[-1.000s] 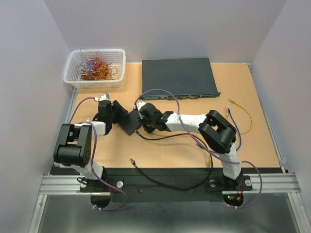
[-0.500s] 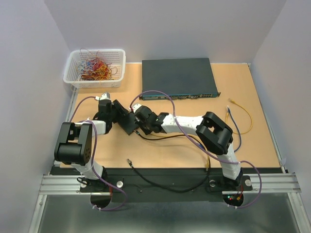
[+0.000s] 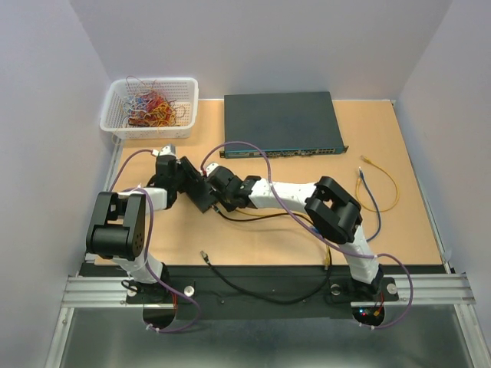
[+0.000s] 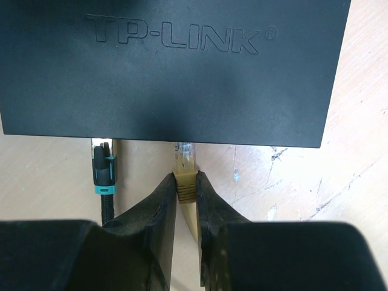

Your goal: Insert the plug into the switch port

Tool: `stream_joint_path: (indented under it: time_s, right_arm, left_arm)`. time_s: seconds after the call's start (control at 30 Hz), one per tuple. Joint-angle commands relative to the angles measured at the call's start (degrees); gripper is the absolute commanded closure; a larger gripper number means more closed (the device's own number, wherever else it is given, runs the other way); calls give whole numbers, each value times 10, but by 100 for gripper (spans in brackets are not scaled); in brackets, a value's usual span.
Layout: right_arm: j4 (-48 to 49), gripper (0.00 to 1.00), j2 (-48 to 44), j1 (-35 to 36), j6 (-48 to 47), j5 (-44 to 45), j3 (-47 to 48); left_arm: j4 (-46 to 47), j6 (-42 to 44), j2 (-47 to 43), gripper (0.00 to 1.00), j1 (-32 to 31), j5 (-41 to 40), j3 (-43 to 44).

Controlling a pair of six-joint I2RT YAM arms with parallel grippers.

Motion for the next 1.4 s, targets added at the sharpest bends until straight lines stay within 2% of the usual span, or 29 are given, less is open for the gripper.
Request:
stream_joint_path:
  time_s: [0.0, 0.4, 0.67, 0.97, 1.23, 1.37]
  right_arm:
    - [-25, 100, 29, 4, -3, 29, 25]
    - [-67, 100, 60, -3, 10, 67, 82]
    - [-77, 100, 56, -13, 18, 76, 76]
    - [-77, 99, 42, -17, 14, 77, 63]
    - [-75, 99, 21, -17, -29, 66, 58]
    - [-39, 100, -18, -17, -89, 53, 20]
  left_arm:
    - [-22, 24, 3, 42, -8, 8, 29]
    - [-67, 29, -3, 43, -55, -3, 48]
    - [-64, 18, 15, 43, -73, 17, 37]
    - [-41, -17, -10, 43, -133, 19, -5]
    - [11, -23, 4, 43, -159, 44, -39]
    - [38, -13, 5, 43, -165, 61, -57]
